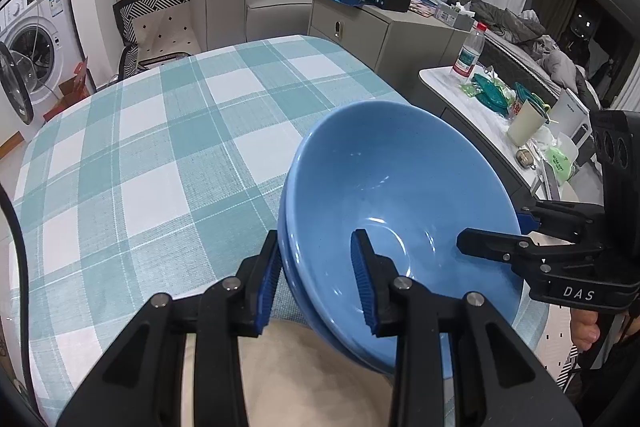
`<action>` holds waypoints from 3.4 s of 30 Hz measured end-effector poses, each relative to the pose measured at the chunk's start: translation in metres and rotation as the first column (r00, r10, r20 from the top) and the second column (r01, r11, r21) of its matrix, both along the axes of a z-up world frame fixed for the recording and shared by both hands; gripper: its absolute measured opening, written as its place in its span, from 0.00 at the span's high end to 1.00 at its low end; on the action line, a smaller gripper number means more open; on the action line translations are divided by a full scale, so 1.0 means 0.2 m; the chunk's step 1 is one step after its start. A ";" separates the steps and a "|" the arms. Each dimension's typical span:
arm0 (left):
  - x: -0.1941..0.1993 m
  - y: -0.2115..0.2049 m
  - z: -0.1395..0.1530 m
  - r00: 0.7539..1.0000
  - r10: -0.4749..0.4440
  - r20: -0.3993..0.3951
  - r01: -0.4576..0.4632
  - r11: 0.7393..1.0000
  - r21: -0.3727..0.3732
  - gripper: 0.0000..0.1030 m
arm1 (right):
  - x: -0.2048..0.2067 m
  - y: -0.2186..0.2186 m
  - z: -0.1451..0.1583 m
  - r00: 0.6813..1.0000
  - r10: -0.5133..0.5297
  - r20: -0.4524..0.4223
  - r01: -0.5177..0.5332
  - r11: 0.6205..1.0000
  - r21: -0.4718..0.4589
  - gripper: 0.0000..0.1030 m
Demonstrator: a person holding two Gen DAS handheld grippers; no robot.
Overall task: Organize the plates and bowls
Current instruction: 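Lift the nested blue bowls off the table with both grippers, then carry the tilted nested bowls with both grippers over the cream plates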
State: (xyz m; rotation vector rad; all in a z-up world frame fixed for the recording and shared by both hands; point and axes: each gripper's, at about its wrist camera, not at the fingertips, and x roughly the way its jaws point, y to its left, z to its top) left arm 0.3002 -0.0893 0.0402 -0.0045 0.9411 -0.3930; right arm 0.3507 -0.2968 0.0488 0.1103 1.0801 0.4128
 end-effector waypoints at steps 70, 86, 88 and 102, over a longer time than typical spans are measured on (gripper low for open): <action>-0.36 0.40 0.21 0.980 0.193 0.051 -0.194 0.981 0.006 0.67 | -0.11 0.44 0.28 0.975 0.222 0.017 -0.222 0.975 0.001 0.62; -0.47 0.51 0.14 0.966 0.256 0.022 -0.257 0.966 0.015 0.67 | -0.16 0.57 0.21 0.956 0.292 -0.017 -0.292 0.956 0.004 0.62; -0.48 0.52 0.14 0.964 0.264 0.021 -0.265 0.964 0.016 0.67 | -0.17 0.58 0.20 0.954 0.299 -0.020 -0.299 0.954 0.009 0.62; -0.52 0.55 0.12 0.960 0.279 0.023 -0.279 0.960 -0.008 0.67 | -0.14 0.59 0.19 0.959 0.283 -0.028 -0.282 0.959 0.025 0.71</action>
